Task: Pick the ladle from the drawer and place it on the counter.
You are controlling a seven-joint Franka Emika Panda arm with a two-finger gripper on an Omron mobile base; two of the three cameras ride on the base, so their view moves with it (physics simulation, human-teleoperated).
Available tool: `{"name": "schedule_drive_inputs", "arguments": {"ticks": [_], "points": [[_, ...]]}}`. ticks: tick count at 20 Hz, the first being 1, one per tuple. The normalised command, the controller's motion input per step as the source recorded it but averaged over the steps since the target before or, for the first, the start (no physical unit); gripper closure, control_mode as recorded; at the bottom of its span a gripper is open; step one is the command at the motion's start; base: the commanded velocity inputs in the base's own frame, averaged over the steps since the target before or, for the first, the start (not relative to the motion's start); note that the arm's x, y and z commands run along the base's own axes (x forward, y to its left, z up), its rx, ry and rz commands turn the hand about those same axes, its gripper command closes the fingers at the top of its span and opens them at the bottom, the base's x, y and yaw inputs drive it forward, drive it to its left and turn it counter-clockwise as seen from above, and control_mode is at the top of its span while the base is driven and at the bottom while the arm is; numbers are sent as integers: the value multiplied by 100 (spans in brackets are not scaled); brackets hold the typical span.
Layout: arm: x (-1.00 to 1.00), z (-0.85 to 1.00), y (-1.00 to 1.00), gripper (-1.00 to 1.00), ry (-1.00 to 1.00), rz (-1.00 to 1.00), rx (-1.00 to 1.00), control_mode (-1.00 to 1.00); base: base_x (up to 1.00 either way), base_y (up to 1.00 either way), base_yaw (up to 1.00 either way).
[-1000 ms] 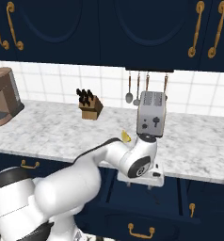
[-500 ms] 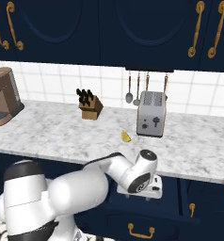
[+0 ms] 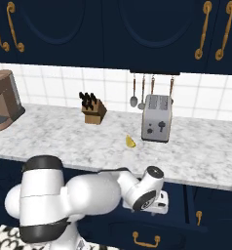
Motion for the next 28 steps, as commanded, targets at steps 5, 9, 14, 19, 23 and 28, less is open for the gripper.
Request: {"name": "schedule_drive_inputs", "arguments": {"ticks": [5,9,14,19,23,28], "points": [[2,-27,-15,-100,0,0,3,-100,0,0,0],[0,-15,-9,-100,0,0,2,-100,0,0,0],[-38,-12,-7,-100,4,-1,0,-100,0,0,0],[-100,0,-37,-100,22,-8,0,-100,0,0,0],[-100,0,-38,-100,40,-10,0,-100,0,0,0],[-100,31,-12,-100,28,-1,-4,-100,0,0,0]]}}
